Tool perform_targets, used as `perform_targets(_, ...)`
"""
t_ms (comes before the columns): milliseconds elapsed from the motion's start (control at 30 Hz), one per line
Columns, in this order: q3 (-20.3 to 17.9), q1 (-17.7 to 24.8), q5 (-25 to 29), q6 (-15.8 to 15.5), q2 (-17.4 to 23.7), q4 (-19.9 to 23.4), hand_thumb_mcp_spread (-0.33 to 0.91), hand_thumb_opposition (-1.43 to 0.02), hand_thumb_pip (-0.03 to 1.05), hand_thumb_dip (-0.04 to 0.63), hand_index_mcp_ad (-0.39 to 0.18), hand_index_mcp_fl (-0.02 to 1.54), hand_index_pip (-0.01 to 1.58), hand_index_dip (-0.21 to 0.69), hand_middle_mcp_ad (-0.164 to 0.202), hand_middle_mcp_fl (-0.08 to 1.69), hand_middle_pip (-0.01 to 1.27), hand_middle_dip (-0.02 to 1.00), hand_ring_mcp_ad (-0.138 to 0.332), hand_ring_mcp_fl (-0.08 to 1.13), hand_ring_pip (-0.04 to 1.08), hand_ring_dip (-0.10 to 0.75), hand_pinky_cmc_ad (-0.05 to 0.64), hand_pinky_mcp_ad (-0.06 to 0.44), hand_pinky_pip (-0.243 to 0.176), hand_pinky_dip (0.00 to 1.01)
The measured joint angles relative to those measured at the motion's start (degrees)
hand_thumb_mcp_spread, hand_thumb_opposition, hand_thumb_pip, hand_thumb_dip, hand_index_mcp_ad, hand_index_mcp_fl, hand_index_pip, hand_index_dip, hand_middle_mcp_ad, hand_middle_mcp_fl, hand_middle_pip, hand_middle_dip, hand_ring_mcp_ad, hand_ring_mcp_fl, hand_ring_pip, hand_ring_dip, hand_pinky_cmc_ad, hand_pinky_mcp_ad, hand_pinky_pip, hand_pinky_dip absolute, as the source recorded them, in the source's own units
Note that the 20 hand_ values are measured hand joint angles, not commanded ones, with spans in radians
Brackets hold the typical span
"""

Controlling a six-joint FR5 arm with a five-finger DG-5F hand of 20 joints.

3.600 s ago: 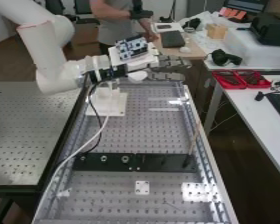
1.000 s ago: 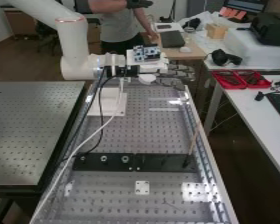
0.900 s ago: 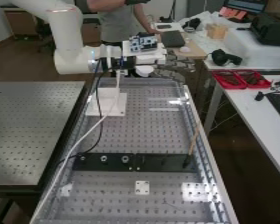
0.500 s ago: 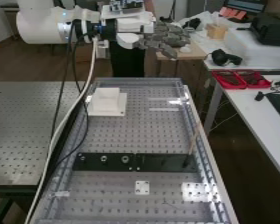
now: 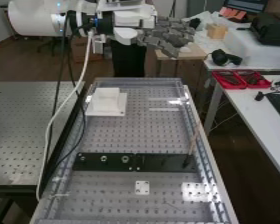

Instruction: Grab the paper clip and place it in the clear container

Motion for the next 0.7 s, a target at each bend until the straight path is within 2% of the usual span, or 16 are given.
perform_targets(700,-0.42,1.32,1.56,-1.08,1.34,1.42,0.27,-0.74,0.44,0.148,-0.124,0.17,0.12,0.11,0.061,0.01,0.15,0.21,0.117,0.0,0.14,0.065,0.347,0.297,-0.105,0.57)
